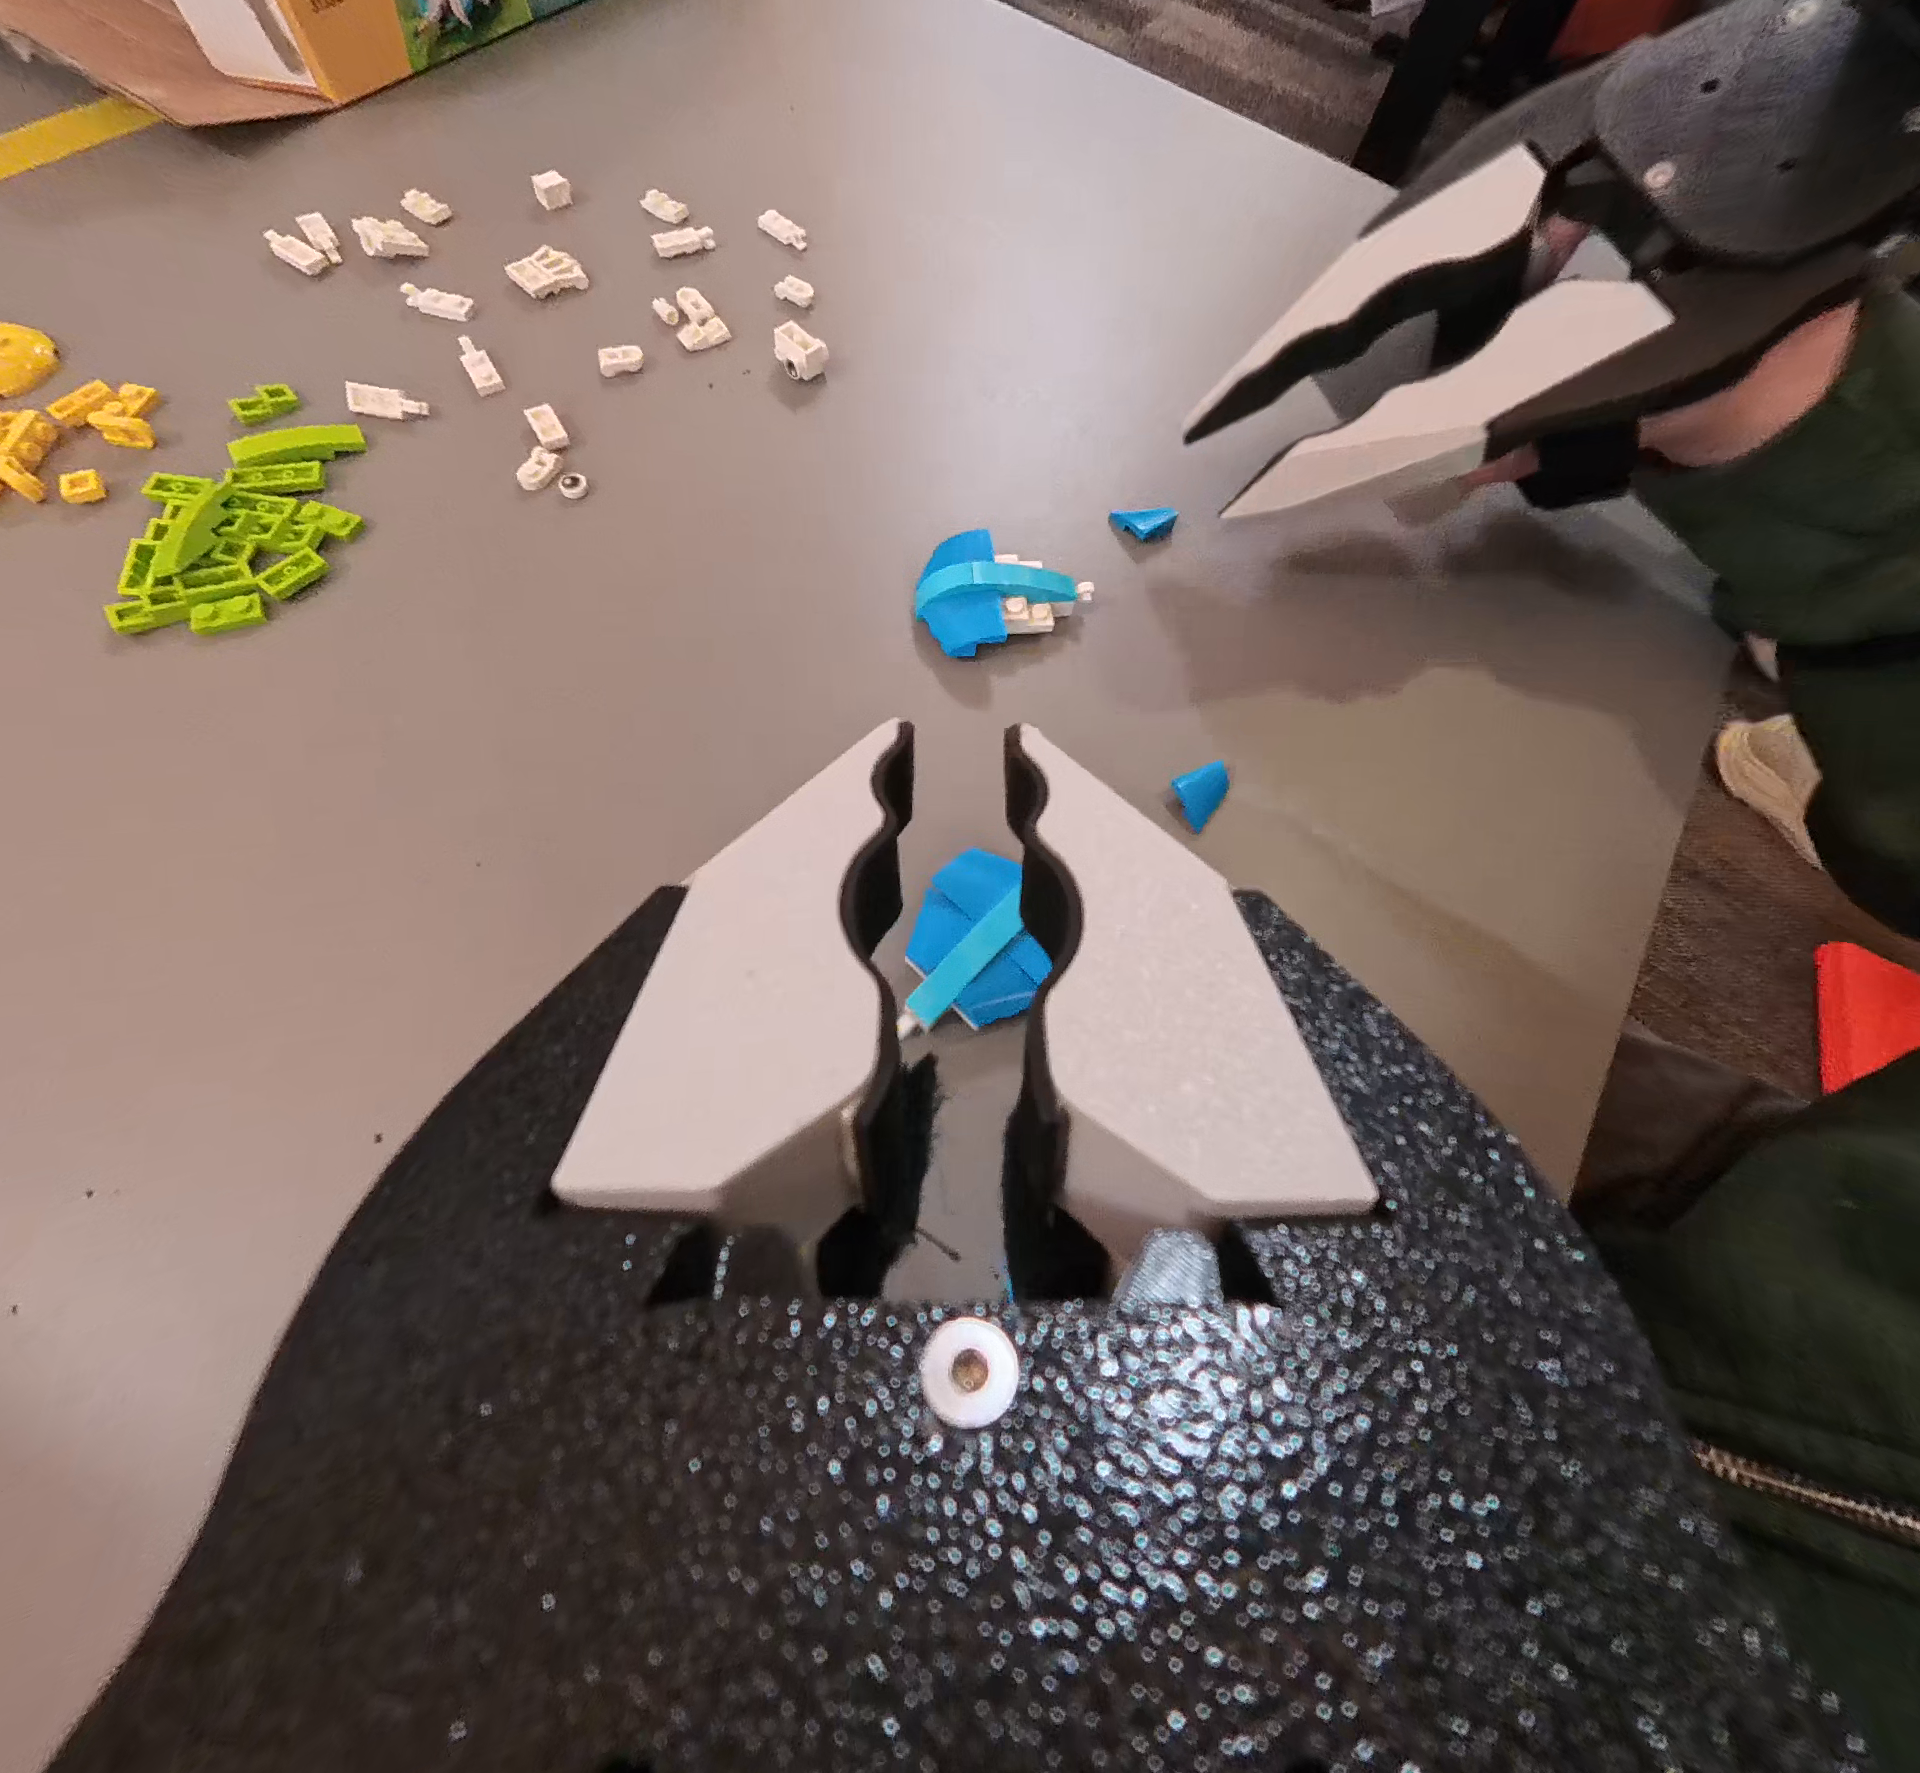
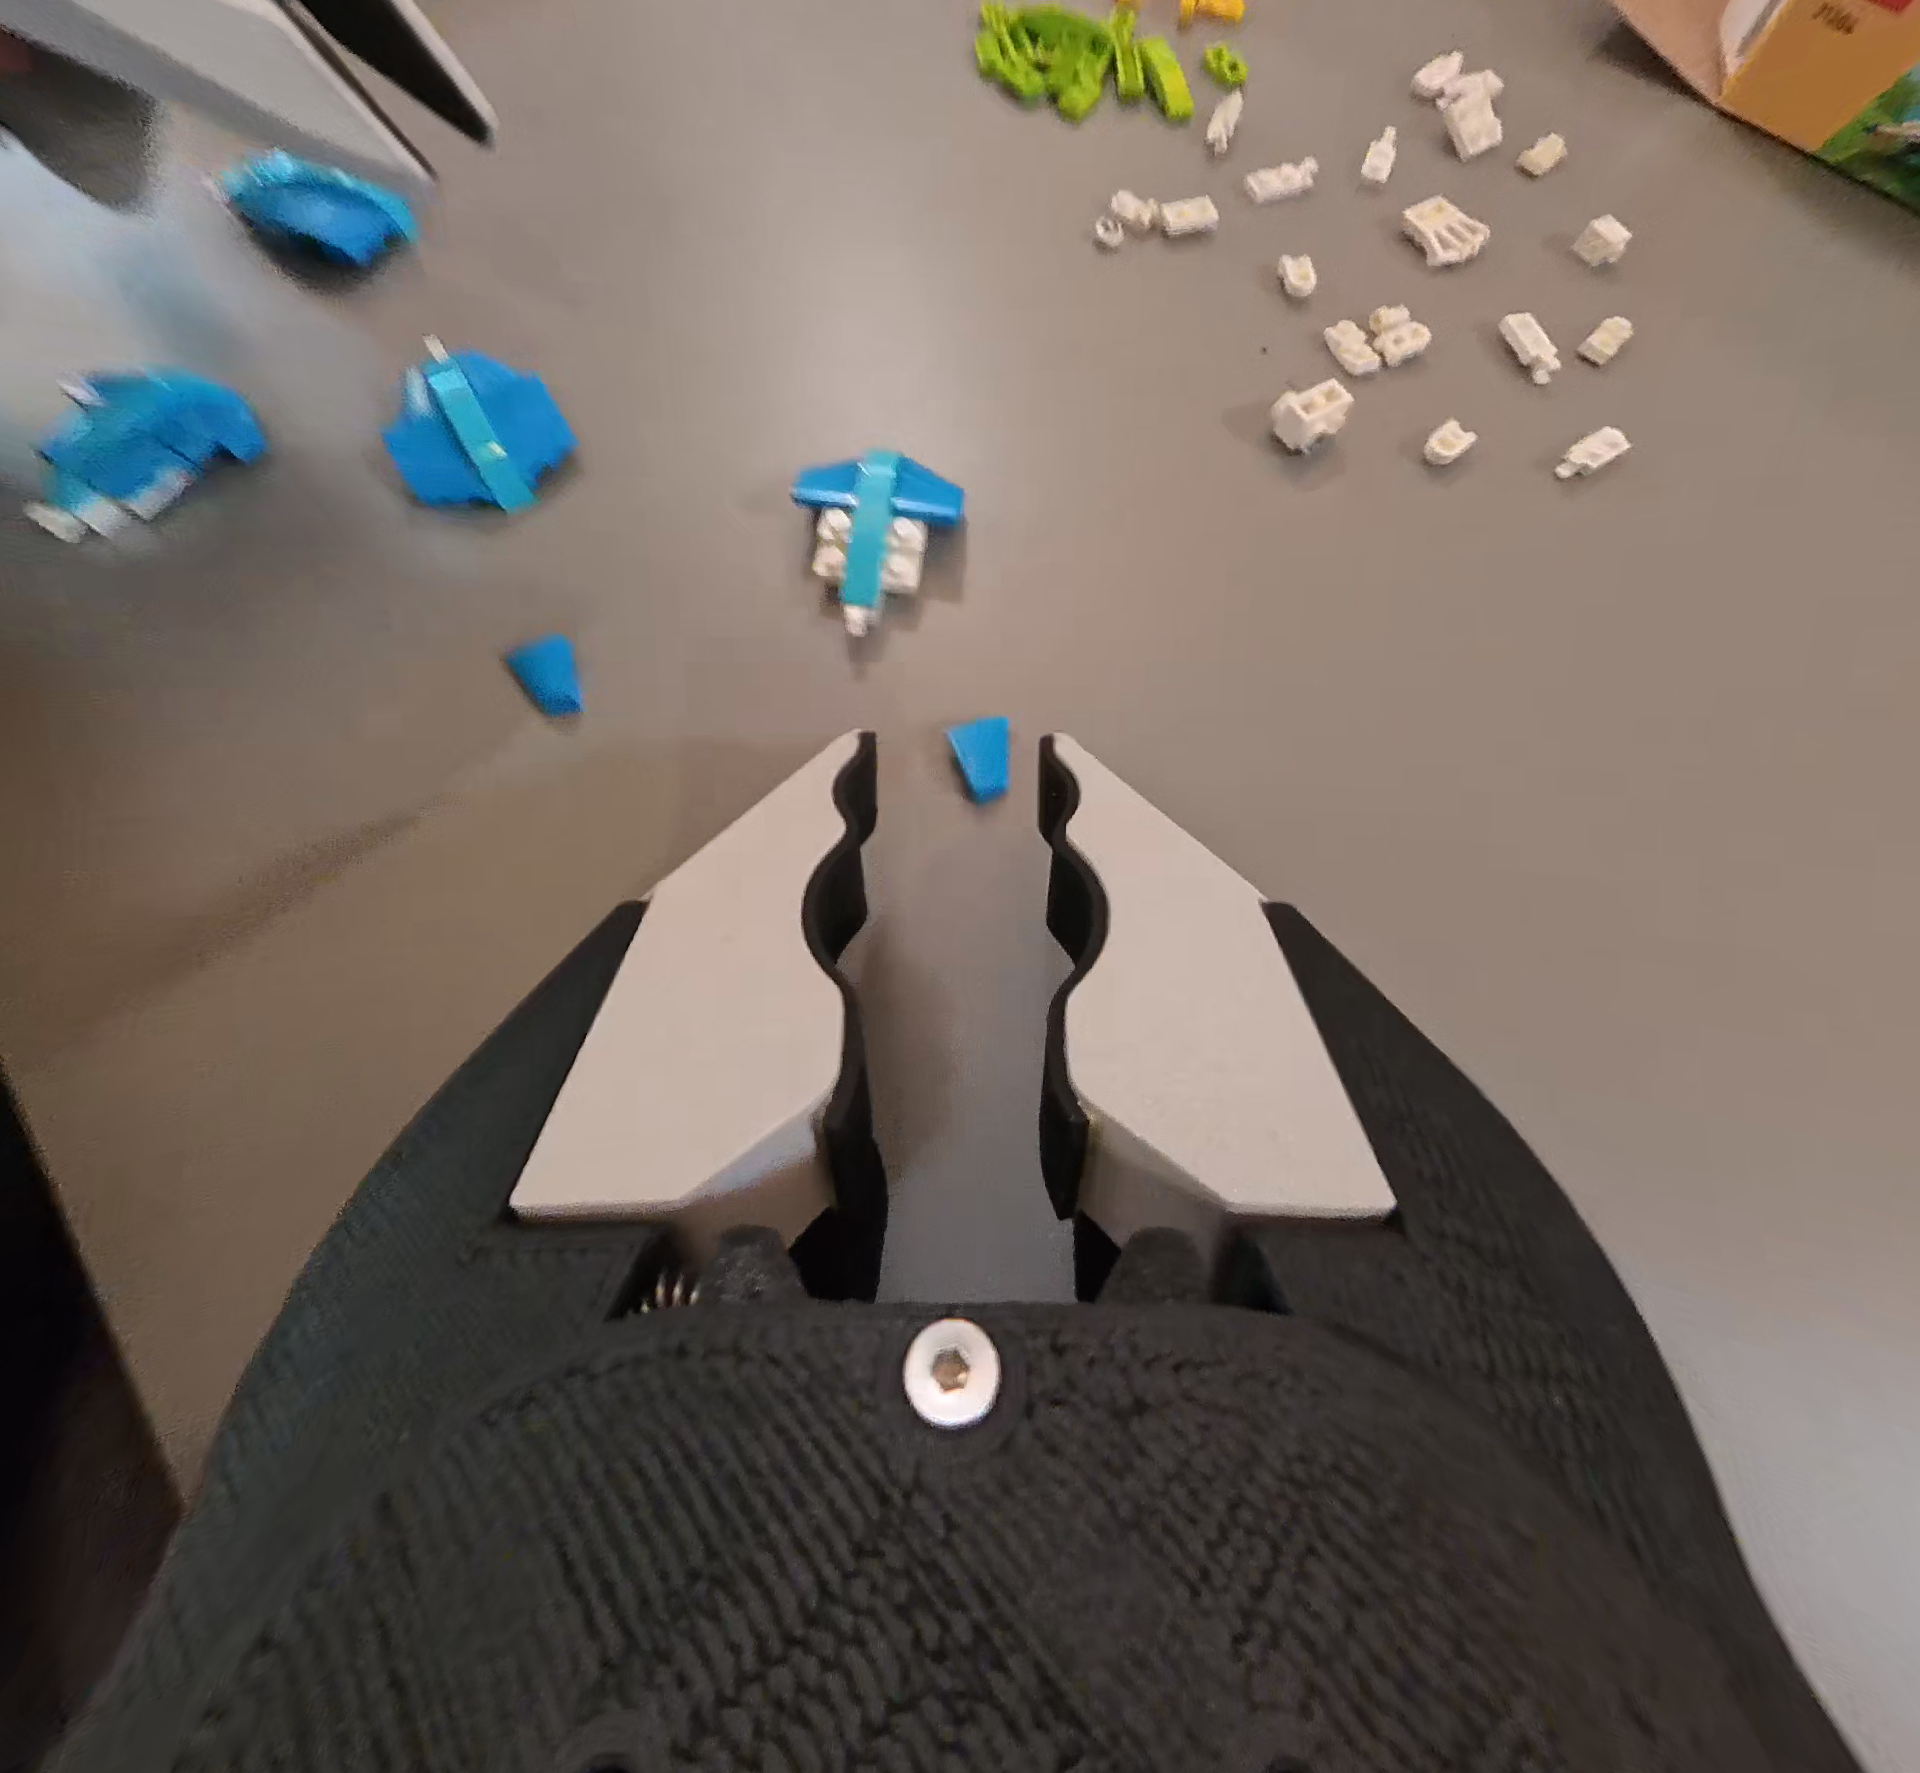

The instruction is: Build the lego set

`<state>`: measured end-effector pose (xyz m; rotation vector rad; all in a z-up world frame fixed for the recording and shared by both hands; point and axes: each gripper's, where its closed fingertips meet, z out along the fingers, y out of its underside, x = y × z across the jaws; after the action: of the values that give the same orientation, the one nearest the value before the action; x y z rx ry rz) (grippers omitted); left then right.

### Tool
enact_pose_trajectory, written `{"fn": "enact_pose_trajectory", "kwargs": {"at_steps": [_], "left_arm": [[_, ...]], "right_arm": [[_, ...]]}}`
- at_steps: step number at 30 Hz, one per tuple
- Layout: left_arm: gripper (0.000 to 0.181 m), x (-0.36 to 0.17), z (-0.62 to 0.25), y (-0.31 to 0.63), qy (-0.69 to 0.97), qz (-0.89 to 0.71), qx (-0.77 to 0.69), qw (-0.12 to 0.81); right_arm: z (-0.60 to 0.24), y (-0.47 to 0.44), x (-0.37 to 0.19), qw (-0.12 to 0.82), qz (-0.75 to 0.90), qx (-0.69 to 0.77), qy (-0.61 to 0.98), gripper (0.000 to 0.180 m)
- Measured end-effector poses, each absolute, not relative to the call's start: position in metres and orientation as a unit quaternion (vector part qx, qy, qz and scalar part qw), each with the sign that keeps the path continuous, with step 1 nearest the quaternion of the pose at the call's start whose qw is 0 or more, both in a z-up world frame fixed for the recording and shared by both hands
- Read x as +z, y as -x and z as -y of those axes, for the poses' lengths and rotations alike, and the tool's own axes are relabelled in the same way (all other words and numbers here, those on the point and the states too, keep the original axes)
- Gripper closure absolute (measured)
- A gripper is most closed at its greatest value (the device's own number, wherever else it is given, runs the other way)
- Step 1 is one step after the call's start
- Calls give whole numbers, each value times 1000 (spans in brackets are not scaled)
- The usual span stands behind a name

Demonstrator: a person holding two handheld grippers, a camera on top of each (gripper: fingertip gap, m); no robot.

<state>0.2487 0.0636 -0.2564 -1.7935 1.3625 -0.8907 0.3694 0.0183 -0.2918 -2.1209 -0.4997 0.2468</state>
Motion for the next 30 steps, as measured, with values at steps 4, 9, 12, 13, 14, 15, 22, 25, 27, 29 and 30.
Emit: {"fn": "enact_pose_trajectory", "kwargs": {"at_steps": [4,9,12,13,14,15,22,25,27,29,30], "left_arm": [[162,-261,-61,-252,692,-532,-350,340],[159,-263,-54,-255,682,-545,-353,336],[157,-263,-52,-257,678,-548,-360,333],[156,-263,-51,-258,676,-551,-361,332],[155,-264,-50,-258,674,-553,-361,331],[154,-264,-49,-259,670,-557,-362,331],[126,-263,-42,-275,601,-618,-326,388],[114,-262,-45,-284,504,-676,-219,491],[114,-262,-46,-288,437,-705,-138,541],[119,-259,-45,-293,392,-714,-92,572],[121,-259,-44,-295,375,-718,-77,582]], "right_arm": [[-29,-348,-299,451,183,106,867,154],[-46,-336,-308,438,165,118,876,147],[-55,-333,-313,426,164,108,883,150],[-56,-333,-316,418,165,103,887,151],[-58,-333,-317,415,167,98,889,152],[-59,-332,-317,415,170,96,889,154],[-58,-325,-306,434,177,121,875,157],[-49,-318,-290,448,184,155,861,157],[-44,-315,-281,455,182,181,853,157],[-40,-313,-272,462,174,207,845,157],[-38,-312,-269,464,173,218,841,157]]}}
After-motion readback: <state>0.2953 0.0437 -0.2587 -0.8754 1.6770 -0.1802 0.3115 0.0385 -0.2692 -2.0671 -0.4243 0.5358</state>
